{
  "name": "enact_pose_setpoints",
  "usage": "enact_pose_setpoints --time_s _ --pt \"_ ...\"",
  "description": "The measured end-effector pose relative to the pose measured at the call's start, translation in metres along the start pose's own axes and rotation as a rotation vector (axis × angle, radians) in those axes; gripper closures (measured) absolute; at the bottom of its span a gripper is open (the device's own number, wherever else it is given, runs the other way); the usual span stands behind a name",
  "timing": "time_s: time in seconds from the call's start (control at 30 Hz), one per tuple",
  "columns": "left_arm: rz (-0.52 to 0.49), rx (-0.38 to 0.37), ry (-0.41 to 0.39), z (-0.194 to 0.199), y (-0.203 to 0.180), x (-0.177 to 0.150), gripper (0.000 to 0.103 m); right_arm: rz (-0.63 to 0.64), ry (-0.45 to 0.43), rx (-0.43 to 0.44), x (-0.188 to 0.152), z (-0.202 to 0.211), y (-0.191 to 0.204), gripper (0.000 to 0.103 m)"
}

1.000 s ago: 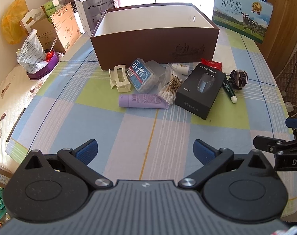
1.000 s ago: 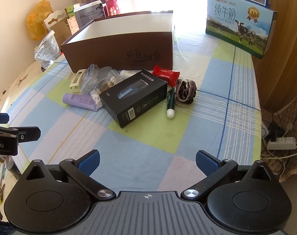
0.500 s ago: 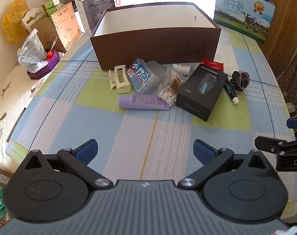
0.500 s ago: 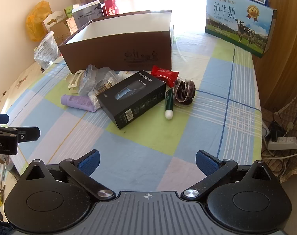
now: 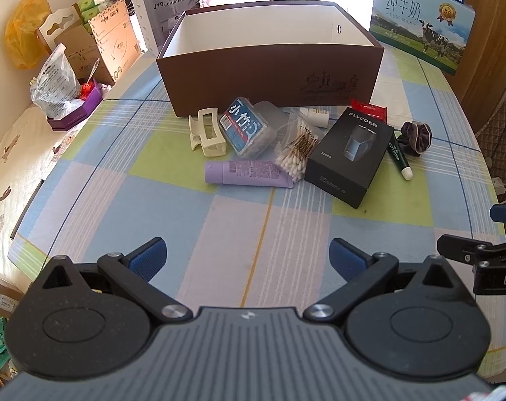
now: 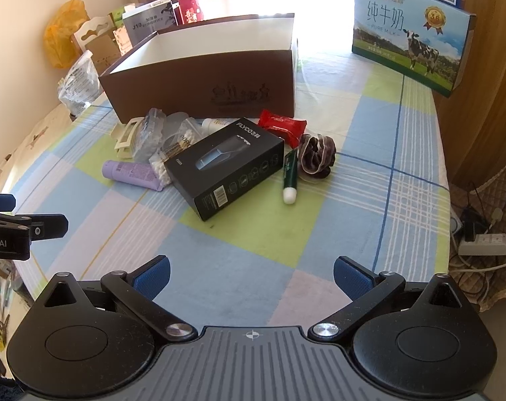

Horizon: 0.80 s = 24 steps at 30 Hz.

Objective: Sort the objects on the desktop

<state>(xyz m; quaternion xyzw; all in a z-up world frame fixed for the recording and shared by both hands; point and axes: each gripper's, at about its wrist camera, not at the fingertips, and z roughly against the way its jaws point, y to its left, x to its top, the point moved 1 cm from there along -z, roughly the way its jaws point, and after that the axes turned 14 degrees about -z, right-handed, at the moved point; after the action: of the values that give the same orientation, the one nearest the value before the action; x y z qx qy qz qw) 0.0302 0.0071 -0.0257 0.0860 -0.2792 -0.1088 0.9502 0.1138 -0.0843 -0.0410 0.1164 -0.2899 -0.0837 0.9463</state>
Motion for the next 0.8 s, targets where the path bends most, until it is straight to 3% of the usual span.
enact_pose_setpoints --time_s 0.8 --pt "0.006 0.019 -0.030 -0.020 0.021 0.008 0.001 -0.027 -0.006 -0.017 0.009 -0.011 -0.013 0.002"
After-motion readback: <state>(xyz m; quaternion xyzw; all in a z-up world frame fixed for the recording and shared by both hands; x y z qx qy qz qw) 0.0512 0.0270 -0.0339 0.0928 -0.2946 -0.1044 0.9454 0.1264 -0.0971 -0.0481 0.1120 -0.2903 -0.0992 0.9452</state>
